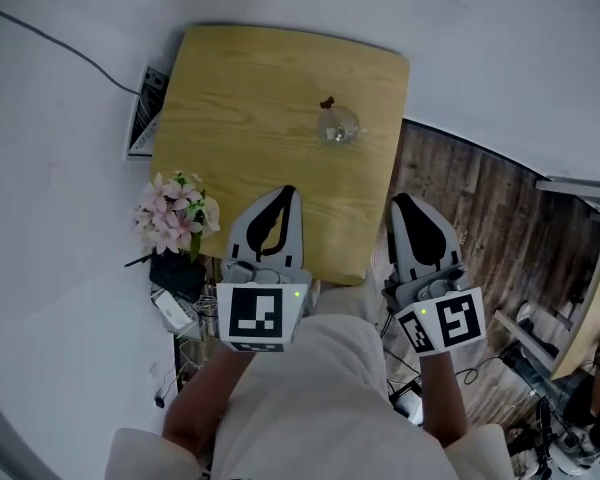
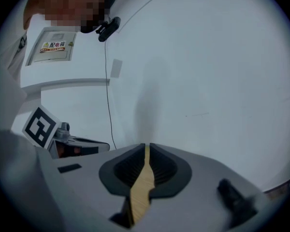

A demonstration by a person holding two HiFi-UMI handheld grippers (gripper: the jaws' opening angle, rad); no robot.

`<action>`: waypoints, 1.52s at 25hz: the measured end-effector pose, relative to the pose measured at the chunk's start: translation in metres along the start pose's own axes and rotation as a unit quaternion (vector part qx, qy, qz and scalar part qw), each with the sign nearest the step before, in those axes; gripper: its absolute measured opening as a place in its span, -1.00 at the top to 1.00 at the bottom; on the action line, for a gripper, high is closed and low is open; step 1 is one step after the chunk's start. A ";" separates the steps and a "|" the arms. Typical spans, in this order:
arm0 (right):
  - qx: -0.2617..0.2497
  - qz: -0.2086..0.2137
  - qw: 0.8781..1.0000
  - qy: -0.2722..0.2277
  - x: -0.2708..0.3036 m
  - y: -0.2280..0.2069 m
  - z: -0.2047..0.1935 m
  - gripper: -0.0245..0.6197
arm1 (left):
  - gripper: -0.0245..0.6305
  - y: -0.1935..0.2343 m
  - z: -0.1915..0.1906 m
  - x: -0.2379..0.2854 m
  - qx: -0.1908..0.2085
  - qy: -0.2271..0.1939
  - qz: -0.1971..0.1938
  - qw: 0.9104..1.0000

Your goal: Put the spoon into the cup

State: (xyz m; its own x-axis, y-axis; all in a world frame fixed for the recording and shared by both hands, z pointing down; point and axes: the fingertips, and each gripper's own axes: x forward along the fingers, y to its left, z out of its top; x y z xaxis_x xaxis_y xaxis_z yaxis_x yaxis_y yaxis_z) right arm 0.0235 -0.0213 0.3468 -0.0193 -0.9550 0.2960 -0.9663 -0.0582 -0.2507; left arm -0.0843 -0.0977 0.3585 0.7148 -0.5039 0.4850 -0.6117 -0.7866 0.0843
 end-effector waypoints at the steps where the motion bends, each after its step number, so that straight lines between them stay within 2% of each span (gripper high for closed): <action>1: 0.000 -0.001 1.000 0.002 -0.001 0.001 0.001 0.82 | 0.89 -0.002 0.001 -0.006 0.001 0.000 -0.002 1.000; 10: -0.015 -0.009 1.000 -0.005 -0.028 0.018 0.028 0.82 | 0.89 -0.013 0.016 -0.061 -0.002 -0.014 -0.025 1.000; 20: -0.038 -0.015 0.999 -0.023 -0.069 0.048 0.049 0.82 | 0.89 -0.006 0.031 -0.117 -0.005 -0.052 -0.025 0.998; 27: -0.060 -0.017 0.998 -0.017 -0.100 0.079 0.034 0.82 | 0.89 -0.005 0.019 -0.149 0.003 -0.062 -0.034 0.997; 38: -0.077 -0.012 0.997 0.002 -0.103 0.110 0.031 0.82 | 0.89 0.004 0.020 -0.165 -0.006 -0.075 -0.046 0.996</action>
State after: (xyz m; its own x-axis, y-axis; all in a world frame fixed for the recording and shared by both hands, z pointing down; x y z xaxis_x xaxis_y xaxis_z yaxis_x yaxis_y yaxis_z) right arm -0.0732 0.0613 0.2600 0.0030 -0.9527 0.3040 -0.9945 -0.0348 -0.0991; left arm -0.1979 -0.0244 0.2617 0.8106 -0.4780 0.3383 -0.5442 -0.8282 0.1336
